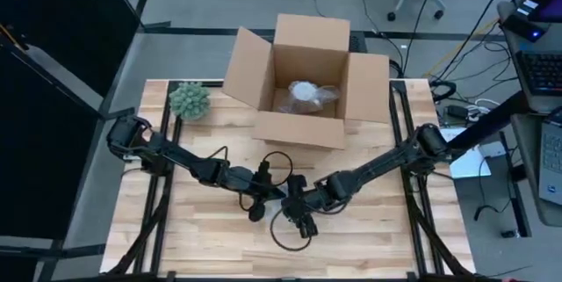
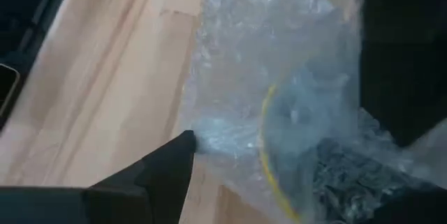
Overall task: Wrap mug
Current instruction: Wrap the orange mug with bubble wrap
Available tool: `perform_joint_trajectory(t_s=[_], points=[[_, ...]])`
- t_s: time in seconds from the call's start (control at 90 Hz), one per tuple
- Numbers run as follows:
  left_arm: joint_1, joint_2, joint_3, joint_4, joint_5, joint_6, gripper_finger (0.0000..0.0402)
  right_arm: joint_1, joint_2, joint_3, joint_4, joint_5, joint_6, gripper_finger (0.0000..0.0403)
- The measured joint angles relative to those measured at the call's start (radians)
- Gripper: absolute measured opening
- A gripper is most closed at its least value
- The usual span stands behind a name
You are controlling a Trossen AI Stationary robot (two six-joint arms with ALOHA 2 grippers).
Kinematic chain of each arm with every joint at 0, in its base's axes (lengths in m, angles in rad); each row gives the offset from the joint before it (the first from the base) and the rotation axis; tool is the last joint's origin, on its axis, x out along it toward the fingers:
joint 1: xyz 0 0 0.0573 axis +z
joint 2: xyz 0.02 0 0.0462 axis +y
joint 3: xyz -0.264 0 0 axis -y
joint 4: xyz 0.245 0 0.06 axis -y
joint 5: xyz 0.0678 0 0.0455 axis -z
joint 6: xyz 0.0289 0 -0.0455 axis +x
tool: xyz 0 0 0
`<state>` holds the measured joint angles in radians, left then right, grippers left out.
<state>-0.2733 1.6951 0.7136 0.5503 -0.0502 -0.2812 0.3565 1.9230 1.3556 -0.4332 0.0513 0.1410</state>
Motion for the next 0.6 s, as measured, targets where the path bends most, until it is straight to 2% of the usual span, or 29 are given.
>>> perform_joint_trajectory(t_s=[0.122, 0.289, 0.444, 0.6], points=[[0.000, -0.020, -0.001, -0.001, -0.002, 0.000, 0.0000, -0.023, 0.019, 0.001, 0.002, -0.049, -0.001, 0.0238], [-0.009, -0.100, -0.007, -0.053, 0.000, -0.002, 0.0000, -0.025, 0.024, -0.001, 0.019, -0.039, -0.003, 0.0238], [-0.026, -0.180, -0.005, -0.018, 0.002, -0.001, 0.0000, -0.028, 0.023, -0.004, 0.020, -0.024, -0.003, 0.0238], [-0.030, -0.167, -0.004, -0.015, 0.002, -0.005, 0.0000, -0.028, 0.023, -0.005, 0.017, -0.013, -0.019, 0.0238]])
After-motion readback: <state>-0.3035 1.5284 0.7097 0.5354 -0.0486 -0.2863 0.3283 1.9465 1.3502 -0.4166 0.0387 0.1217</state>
